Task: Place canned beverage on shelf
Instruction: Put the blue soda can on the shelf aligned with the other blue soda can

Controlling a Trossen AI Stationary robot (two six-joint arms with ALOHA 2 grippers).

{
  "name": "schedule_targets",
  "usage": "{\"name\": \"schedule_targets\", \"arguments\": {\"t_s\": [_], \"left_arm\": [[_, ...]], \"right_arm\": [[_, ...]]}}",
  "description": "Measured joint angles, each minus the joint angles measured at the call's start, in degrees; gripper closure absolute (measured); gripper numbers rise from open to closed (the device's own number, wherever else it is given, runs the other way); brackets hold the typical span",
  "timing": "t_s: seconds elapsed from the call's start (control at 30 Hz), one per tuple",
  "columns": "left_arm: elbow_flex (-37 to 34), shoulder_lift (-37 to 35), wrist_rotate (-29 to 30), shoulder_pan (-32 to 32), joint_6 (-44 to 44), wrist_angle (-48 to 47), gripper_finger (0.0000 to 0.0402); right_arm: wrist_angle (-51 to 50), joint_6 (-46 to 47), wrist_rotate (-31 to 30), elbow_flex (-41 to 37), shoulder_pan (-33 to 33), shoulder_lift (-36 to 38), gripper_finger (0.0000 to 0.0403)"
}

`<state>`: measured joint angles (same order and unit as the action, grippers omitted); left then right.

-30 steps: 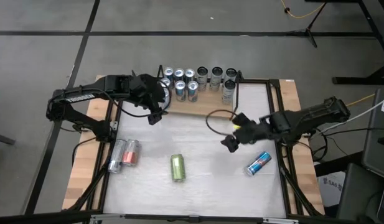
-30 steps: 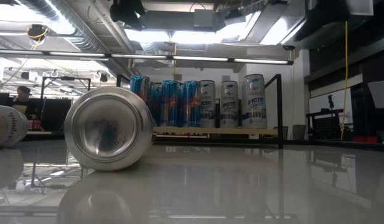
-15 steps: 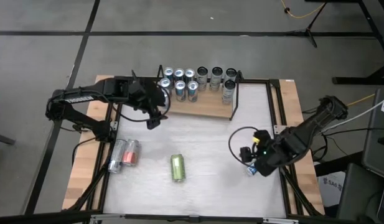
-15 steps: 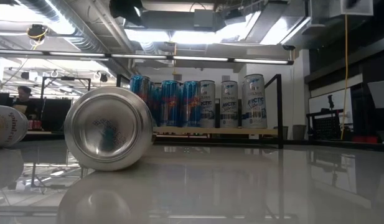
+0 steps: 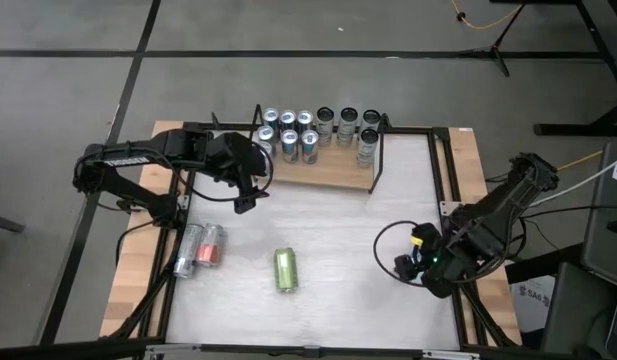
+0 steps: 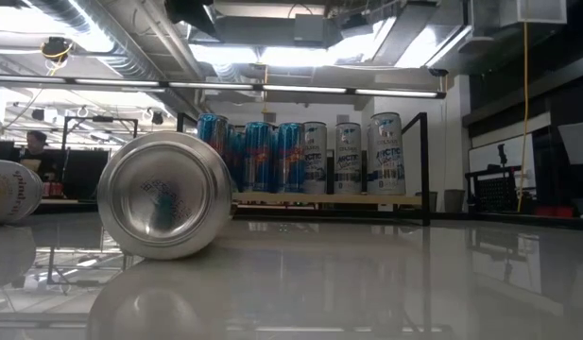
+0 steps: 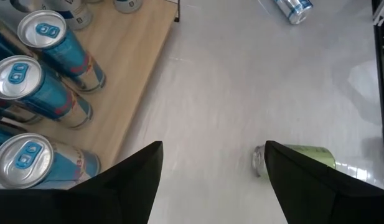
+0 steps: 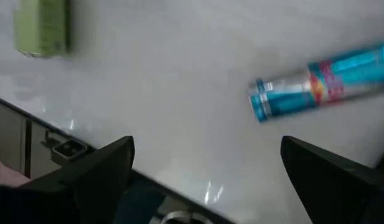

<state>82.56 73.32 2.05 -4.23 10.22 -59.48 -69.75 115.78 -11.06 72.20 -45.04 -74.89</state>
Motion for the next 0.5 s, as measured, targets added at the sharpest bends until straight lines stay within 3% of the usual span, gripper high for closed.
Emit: {"name": "schedule_targets", "arguments": {"t_s": [0.27, 0.5], "left_arm": [[0.0, 0.3, 0.7, 1.4, 0.1, 0.1, 0.0131], [0.0, 2.5, 3.0, 1.4, 0.1, 0.6, 0.0131]], "right_arm": [[-3.3, 7.5, 10.3, 0.0, 0.0, -4.6, 0.001], [-3.7, 13.2, 10.7, 0.0, 0.1, -10.6, 0.001]]}}
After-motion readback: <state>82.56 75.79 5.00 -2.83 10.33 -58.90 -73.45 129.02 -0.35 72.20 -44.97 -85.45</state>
